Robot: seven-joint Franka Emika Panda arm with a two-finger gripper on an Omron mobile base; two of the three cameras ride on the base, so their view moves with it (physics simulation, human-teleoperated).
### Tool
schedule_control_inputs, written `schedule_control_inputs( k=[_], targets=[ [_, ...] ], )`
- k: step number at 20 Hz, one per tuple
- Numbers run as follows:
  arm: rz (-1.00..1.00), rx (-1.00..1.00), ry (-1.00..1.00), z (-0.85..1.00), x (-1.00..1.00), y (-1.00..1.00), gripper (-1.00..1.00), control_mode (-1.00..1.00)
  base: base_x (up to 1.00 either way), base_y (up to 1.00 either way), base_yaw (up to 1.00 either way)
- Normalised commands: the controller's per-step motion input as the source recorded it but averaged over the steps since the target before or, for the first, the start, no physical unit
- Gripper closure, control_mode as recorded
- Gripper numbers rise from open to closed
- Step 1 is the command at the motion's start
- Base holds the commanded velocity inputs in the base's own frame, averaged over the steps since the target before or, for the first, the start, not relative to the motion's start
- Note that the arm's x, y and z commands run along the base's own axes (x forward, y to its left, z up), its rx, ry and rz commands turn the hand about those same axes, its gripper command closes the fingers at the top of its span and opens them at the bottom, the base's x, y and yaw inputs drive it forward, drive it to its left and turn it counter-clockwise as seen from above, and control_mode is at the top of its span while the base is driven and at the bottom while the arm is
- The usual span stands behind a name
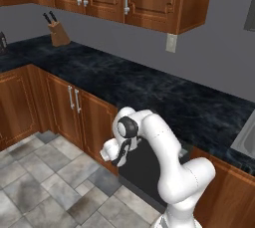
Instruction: Open the dishwasher door and pull out the top rack.
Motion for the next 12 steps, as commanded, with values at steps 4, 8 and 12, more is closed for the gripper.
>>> schedule_control_inputs(
  k=[4,8,12],
  targets=[
    [-0.01,-0.01,-0.19,0.04,0.01,-0.16,-1.00,-1.00,0.00,0.00,0.00],
    [0.00,0.00,-0.11,0.04,0.07,-0.26,-1.00,-1.00,0.00,0.00,0.00],
    [0.00,0.00,-0.02,0.04,0.17,-0.38,-1.00,-1.00,0.00,0.00,0.00]
  ],
)
